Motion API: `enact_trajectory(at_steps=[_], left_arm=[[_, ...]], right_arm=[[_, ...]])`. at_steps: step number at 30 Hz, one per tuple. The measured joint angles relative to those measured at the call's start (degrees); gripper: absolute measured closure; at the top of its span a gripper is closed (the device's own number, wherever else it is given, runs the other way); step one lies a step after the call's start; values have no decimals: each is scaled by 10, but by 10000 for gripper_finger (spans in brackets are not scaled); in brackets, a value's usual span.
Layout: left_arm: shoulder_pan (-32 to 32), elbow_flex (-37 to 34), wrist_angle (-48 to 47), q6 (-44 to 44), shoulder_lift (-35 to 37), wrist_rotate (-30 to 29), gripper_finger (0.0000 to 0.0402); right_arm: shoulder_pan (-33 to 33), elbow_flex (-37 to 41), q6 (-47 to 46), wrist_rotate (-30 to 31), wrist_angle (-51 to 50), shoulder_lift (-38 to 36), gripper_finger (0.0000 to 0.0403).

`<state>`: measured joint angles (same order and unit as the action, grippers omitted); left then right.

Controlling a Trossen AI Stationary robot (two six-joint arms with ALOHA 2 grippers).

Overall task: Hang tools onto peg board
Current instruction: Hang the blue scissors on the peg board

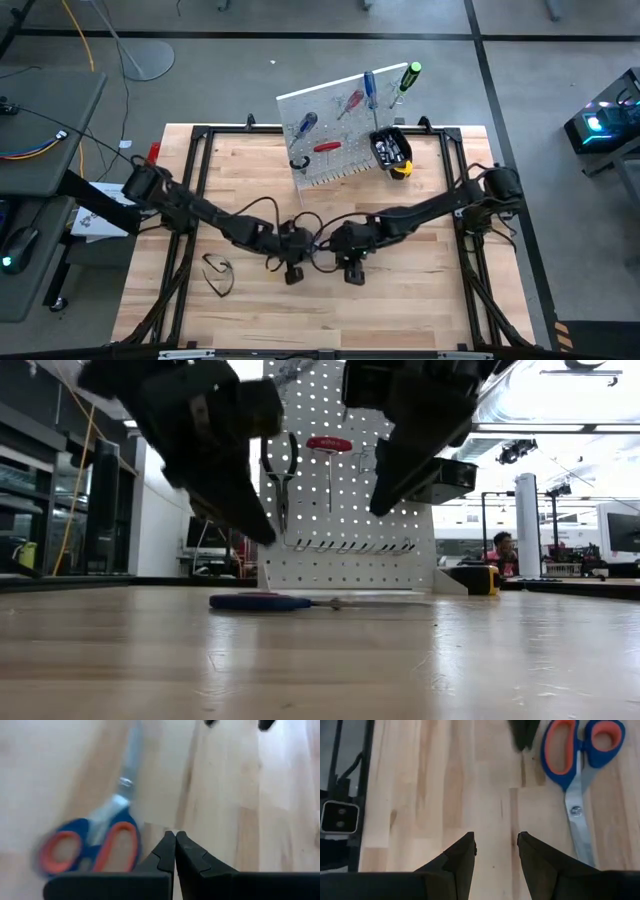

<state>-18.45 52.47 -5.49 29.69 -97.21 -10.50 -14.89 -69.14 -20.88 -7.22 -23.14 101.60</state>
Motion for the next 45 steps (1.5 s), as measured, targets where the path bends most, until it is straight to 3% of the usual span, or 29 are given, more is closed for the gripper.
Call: enact_trajectory(at_steps=[4,6,12,16,31,40,45], left_arm=[[-19,-5,-67,-21,40,-117,401],[-22,-26,-68,-25,56,-141,401],[3,-135,62,9,76,-91,401],[17,-164,123,12,76,-69,401],[20,-212,205,16,75,-35,401],[23,-229,178,-1,75,-61,401],[30,-255,205,-8,75,-38,401]], right_arm=[[-7,0,1,3,-12,-18,261],[-9,0,0,9,-22,-32,261],[-14,0,-3,55,-70,-69,261],[-17,0,-14,57,-87,-75,261],[-24,0,-31,92,-92,-75,261],[-24,0,-31,102,-92,-75,261],[-24,0,-31,104,-92,-75,261]])
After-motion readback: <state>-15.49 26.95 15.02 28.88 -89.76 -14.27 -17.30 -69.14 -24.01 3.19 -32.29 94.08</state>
